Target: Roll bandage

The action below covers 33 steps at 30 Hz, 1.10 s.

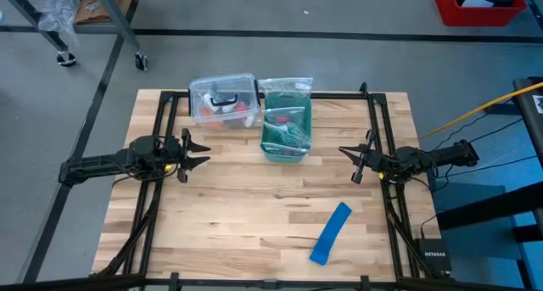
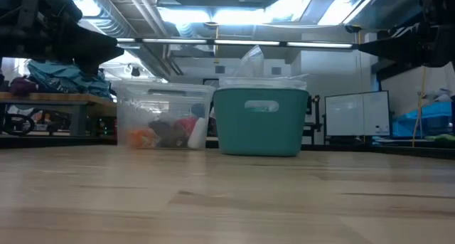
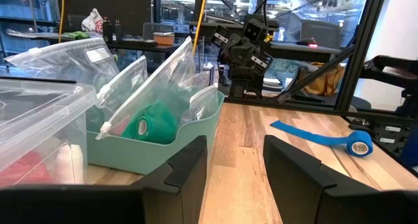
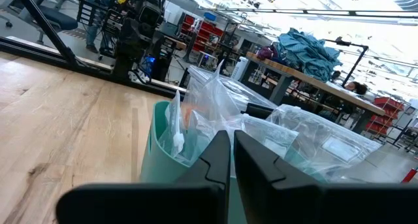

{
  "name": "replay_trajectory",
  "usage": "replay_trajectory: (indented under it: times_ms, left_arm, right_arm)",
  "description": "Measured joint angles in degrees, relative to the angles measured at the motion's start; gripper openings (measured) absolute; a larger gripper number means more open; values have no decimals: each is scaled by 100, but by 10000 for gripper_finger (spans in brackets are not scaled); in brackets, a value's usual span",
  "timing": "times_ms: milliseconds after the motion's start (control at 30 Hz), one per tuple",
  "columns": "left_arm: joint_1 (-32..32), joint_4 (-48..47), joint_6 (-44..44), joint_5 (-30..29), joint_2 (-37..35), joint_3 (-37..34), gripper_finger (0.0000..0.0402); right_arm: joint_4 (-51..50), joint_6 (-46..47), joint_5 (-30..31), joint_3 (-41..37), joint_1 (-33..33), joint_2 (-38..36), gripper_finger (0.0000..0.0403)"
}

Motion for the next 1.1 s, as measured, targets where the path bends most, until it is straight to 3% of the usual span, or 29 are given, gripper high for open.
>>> replay_trajectory:
  times_ms: [1100]
  left_arm:
    - [0, 0, 0, 0, 0, -1, 143]
  right_arm:
    - [163, 352, -4, 17, 0, 0, 25]
